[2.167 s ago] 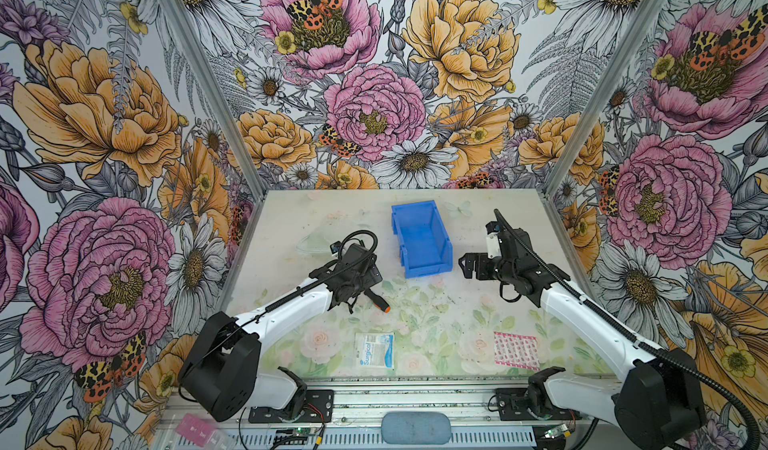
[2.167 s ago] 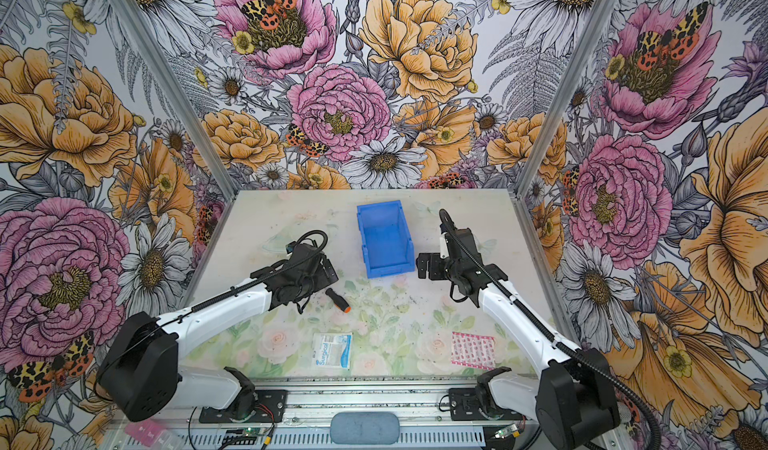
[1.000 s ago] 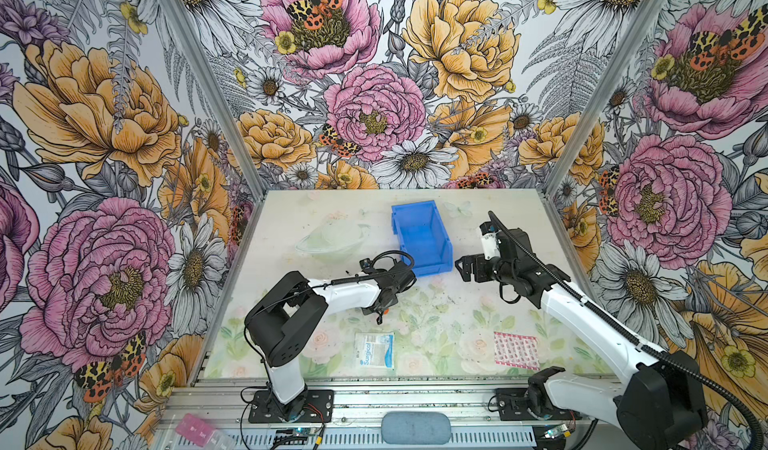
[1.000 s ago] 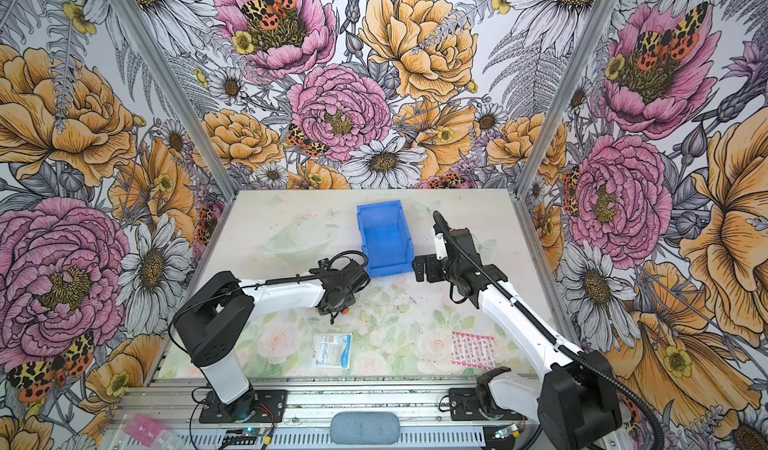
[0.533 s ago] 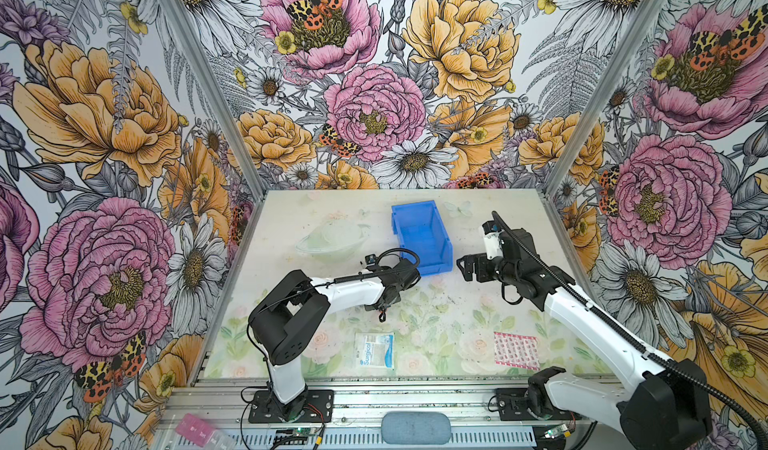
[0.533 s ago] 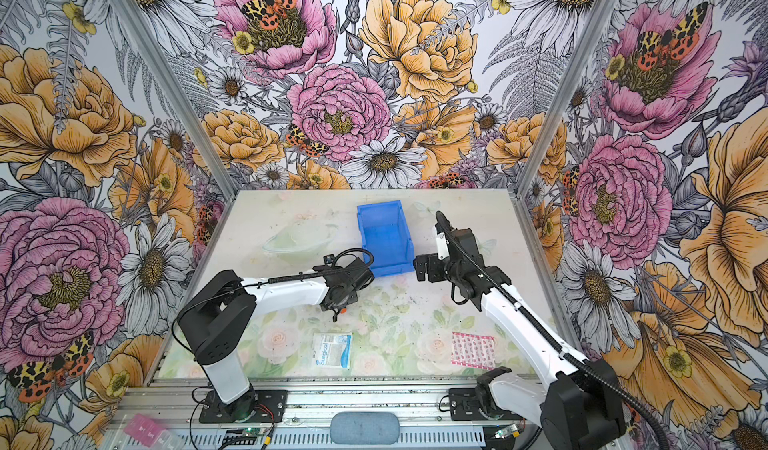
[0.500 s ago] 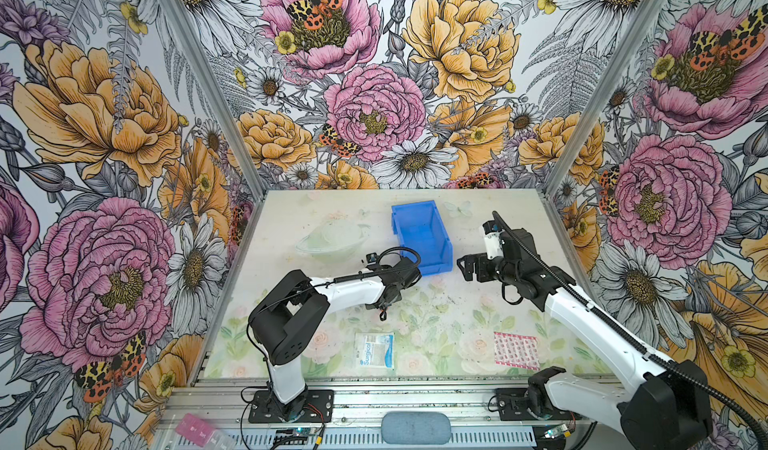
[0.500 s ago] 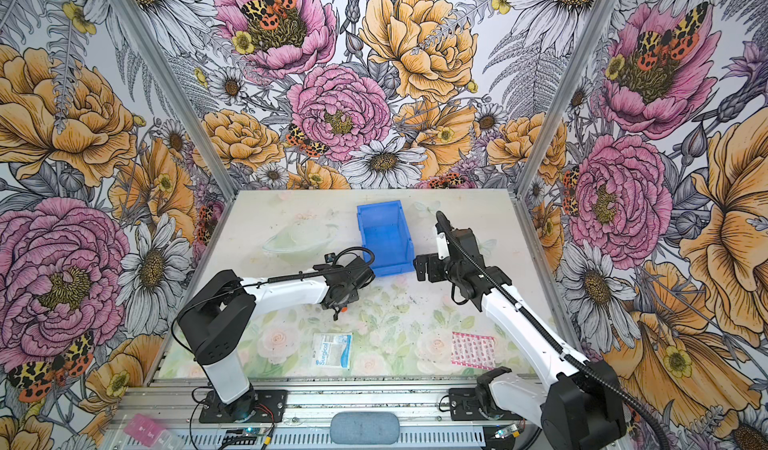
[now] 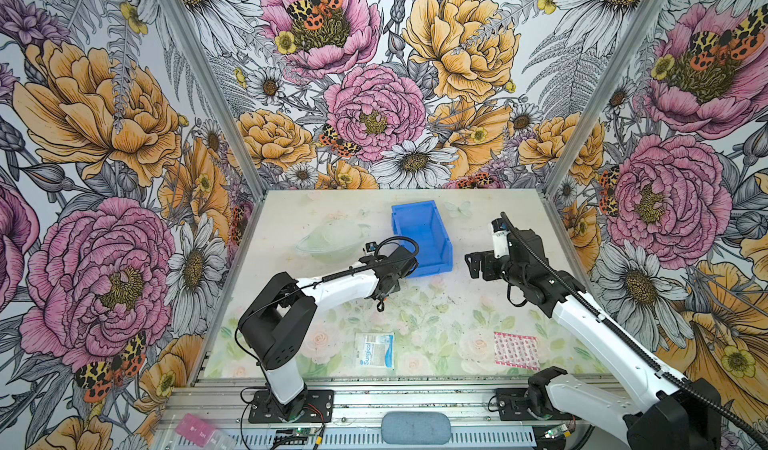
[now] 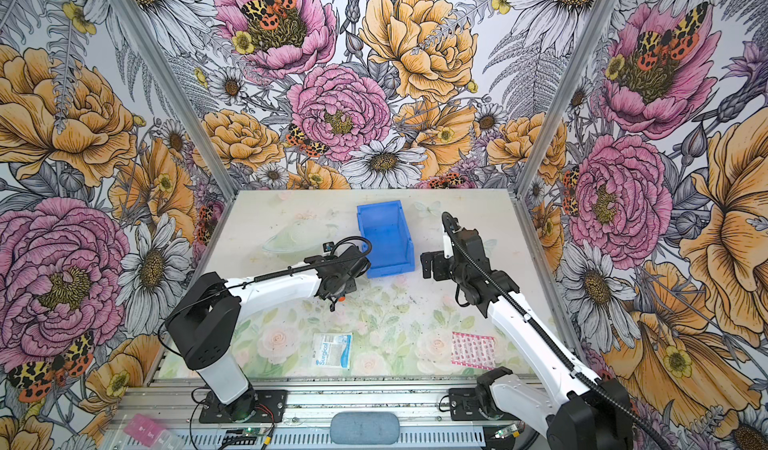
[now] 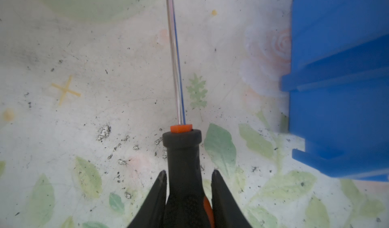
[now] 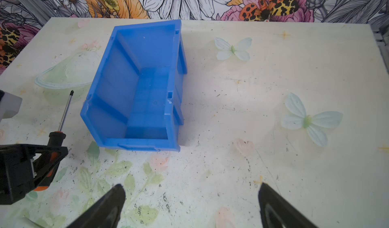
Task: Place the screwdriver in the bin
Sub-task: 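Carry the screwdriver with the left gripper over the blue bin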
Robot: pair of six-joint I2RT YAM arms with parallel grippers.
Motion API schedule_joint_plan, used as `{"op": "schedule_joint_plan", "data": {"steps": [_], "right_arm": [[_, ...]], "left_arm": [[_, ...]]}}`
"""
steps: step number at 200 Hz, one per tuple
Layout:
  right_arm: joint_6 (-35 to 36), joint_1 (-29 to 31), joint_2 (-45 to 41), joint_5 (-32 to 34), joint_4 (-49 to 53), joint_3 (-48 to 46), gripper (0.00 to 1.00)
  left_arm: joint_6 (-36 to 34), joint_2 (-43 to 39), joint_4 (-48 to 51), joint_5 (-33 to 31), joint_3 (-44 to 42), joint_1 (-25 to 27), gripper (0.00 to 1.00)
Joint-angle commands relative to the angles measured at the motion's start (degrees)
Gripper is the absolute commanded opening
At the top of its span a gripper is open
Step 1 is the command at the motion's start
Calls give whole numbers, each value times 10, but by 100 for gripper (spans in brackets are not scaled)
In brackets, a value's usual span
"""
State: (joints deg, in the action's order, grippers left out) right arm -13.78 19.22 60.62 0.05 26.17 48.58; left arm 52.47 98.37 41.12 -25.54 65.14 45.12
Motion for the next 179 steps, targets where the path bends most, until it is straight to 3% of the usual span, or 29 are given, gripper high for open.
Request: {"op": "schedule_joint_plan", "data": {"steps": [1, 104, 179], "right_arm": [[8, 5, -17, 29, 0, -2, 100], [-1, 5, -16, 49, -1, -8, 99], [-3, 5, -9, 51, -1, -10, 100]], "left_arm": [[-24, -27, 12, -17, 28, -6, 0], [-85, -17, 25, -25, 176, 1, 0], [-131, 80, 23, -7, 316, 11, 0]]}}
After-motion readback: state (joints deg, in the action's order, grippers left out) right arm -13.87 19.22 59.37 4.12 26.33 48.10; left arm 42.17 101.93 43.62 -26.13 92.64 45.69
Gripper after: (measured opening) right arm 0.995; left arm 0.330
